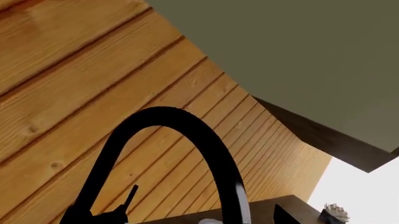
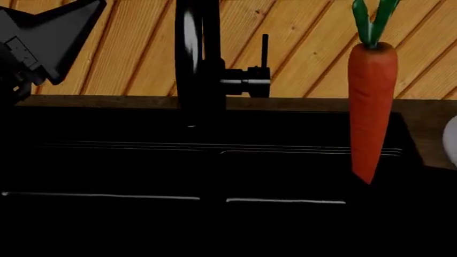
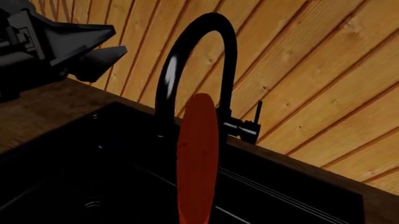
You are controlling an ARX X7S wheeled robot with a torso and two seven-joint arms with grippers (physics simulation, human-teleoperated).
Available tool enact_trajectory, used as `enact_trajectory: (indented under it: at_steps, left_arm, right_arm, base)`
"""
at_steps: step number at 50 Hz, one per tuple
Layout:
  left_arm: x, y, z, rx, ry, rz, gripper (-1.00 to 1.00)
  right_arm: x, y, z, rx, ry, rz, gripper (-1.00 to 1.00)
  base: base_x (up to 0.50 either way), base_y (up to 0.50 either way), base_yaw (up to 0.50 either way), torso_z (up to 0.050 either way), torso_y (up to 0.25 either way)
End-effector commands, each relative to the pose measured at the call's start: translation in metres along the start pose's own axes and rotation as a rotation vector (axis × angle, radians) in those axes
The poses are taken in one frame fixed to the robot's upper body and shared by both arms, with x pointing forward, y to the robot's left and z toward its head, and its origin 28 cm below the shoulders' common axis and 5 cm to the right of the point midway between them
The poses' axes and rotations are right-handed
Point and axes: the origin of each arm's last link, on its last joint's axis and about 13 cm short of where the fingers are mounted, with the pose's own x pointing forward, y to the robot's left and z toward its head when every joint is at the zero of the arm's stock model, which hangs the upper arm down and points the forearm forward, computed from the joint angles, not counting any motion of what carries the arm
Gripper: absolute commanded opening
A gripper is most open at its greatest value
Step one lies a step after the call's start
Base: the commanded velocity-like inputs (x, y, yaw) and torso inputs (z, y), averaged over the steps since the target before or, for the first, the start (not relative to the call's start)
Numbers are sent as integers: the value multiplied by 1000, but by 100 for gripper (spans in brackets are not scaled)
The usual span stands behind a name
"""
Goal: Pick the carrot from the sink and place it on the plate located on the counter
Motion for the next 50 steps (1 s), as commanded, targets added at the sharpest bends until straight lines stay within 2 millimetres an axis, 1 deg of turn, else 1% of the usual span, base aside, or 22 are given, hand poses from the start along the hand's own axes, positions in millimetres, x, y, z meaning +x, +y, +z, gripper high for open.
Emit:
enact_trajectory:
  at_steps: [1, 41, 50]
  left_arm:
    - [-3, -11, 5, -37, 37, -118, 100]
    - [-2, -10, 5, -37, 33, -118, 100]
    - [-1, -10, 5, -46, 39, -114, 100]
  right_arm:
    - [0, -4, 0, -11, 12, 10, -100]
    - [-1, -4, 1, -14, 6, 8, -100]
    - [-1, -4, 1, -17, 6, 6, -100]
  base:
    - [0, -371, 0, 0, 0]
    - [0, -362, 0, 0, 0]
    - [0, -42, 0, 0, 0]
